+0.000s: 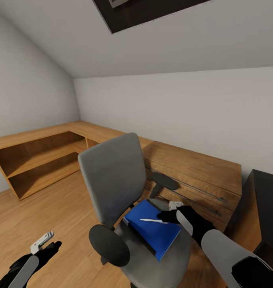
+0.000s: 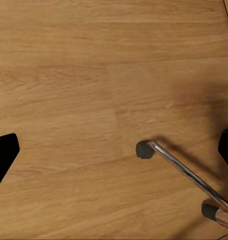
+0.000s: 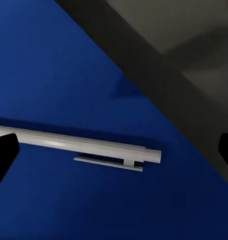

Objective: In the bedroom, organize the workspace by keeping the computer under the desk, ensuring the monitor is on the desk, placing the keyboard on the desk next to the monitor, placing the mouse on the desk next to the keyboard, moving the folder from the swivel chair onto the desk next to the mouse, stacking the notebook on top of the folder with the pen on top of the notebook, and positioning the swivel chair next to the desk.

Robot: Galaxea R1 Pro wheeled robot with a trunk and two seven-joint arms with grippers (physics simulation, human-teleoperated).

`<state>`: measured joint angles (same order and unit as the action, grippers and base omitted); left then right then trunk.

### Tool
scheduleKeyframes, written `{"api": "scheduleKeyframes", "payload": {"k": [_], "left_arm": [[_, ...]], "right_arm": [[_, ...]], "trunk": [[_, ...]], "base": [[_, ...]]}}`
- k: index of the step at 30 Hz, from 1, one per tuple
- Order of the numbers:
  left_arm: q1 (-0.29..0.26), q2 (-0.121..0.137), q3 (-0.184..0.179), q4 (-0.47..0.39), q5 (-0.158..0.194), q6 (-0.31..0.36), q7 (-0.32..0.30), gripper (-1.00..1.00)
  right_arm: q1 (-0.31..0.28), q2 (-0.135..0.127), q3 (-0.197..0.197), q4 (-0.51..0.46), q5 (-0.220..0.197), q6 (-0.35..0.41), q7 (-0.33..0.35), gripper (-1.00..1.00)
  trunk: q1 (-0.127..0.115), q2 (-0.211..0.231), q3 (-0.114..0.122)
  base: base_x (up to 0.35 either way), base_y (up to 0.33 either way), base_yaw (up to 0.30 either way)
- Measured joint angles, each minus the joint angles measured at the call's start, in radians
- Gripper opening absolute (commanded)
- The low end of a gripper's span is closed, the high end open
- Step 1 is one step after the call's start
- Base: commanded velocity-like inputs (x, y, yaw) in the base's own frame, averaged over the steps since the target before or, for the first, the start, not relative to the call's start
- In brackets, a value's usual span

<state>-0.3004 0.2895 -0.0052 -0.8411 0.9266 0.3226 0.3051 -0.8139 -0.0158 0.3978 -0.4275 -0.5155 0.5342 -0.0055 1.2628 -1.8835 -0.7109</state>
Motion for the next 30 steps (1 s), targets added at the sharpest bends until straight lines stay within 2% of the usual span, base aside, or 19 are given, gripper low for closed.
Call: {"api": "scheduleKeyframes", "payload": {"k": [5, 13, 18, 26, 30], "left_arm": [[0.000, 0.001, 0.001, 0.008, -0.002, 0.000, -0.001, 1.00], [0.000, 0.002, 0.001, 0.014, -0.001, -0.002, -0.001, 1.00], [0.000, 0.002, 0.001, 0.048, 0.000, -0.004, 0.001, 1.00], [0.000, 0.002, 0.001, 0.064, 0.000, -0.004, 0.003, 1.00], [0.000, 0.002, 0.002, 0.076, -0.001, -0.005, 0.004, 1.00]], "right_arm": [[0.000, -0.001, 0.002, -0.014, -0.002, 0.008, 0.011, 1.00], [0.000, -0.007, 0.006, -0.028, 0.005, 0.011, 0.100, 1.00], [0.000, -0.003, 0.007, -0.029, 0.008, 0.011, 0.117, 1.00], [0.000, -0.001, 0.010, -0.028, 0.009, 0.011, 0.116, 1.00], [0.000, -0.001, 0.039, -0.028, 0.009, 0.011, 0.117, 1.00]], "trunk": [[0.000, 0.000, 0.000], [0.000, 0.000, 0.000], [0.000, 0.000, 0.000], [0.000, 0.000, 0.000], [0.000, 0.000, -0.001]], "base": [[0.000, 0.000, 0.000], [0.000, 0.000, 0.000], [-0.001, -0.010, 0.026], [-0.055, -0.188, 0.241], [-0.008, -0.032, 0.250]]}}
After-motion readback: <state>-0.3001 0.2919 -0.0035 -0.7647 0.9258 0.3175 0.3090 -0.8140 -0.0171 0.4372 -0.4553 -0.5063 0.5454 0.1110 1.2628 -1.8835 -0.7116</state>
